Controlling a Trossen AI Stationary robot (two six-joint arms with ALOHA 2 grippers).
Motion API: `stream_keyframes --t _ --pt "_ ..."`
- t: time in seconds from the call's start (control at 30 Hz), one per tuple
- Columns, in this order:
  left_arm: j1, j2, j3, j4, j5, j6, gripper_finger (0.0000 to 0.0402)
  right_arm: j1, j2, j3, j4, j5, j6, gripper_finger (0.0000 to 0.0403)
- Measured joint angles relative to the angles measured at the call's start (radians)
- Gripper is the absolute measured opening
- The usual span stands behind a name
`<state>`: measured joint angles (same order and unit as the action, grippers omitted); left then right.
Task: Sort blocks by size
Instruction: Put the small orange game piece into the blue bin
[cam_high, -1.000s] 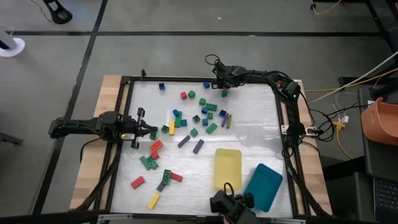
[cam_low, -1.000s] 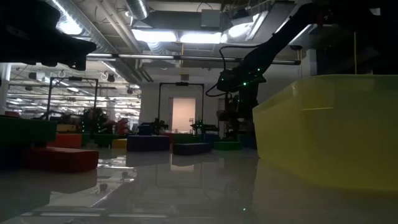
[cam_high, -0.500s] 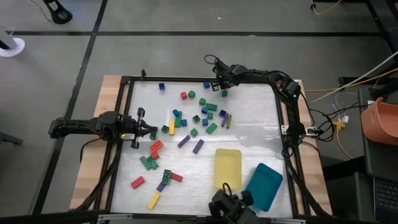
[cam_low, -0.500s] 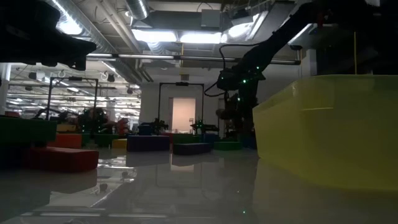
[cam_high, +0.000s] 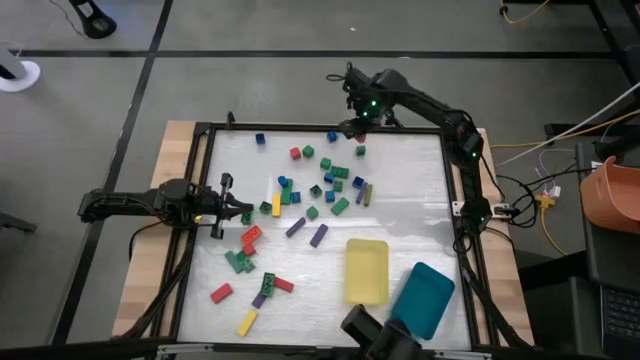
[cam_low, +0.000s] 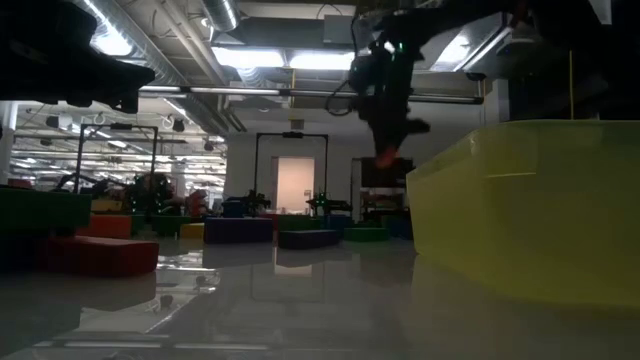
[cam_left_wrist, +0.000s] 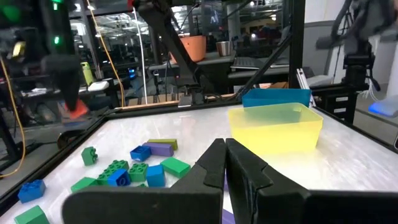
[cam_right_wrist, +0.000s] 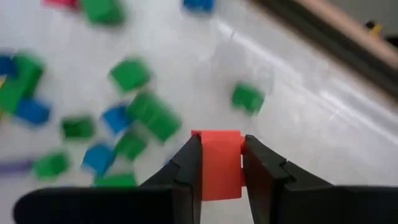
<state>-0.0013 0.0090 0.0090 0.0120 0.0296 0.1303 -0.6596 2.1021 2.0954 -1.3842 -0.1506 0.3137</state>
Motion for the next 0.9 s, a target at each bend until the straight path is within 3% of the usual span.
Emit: stream_keyframes --t 0.17,0.23,0.4,0.5,0.67,0.9 --pt "0.000 0.000 0.000 0.000 0.000 0.000 0.0000 0.051 -0.001 0.103 -0.197 -0.026 -0.006 0.0086" --pt "0.000 0.000 0.000 0.000 0.000 0.000 0.0000 0.084 -0.010 0.104 -0.182 -0.035 -0.006 0.0086" --pt "0.000 0.000 0.000 0.000 0.000 -0.024 0.0000 0.189 -0.026 0.103 -0.187 -0.208 -0.021 0.0086" --pt "0.000 0.000 0.000 0.000 0.001 -0.059 0.0000 0.276 -0.033 0.103 -0.187 -0.235 -0.064 0.0086" --pt "0.000 0.000 0.000 0.000 0.001 -0.099 0.0000 0.428 -0.067 0.103 -0.187 -0.211 -0.141 0.0086" --pt "0.000 0.000 0.000 0.000 0.001 -0.134 0.0000 0.606 -0.200 0.045 -0.185 -0.018 -0.096 0.0086"
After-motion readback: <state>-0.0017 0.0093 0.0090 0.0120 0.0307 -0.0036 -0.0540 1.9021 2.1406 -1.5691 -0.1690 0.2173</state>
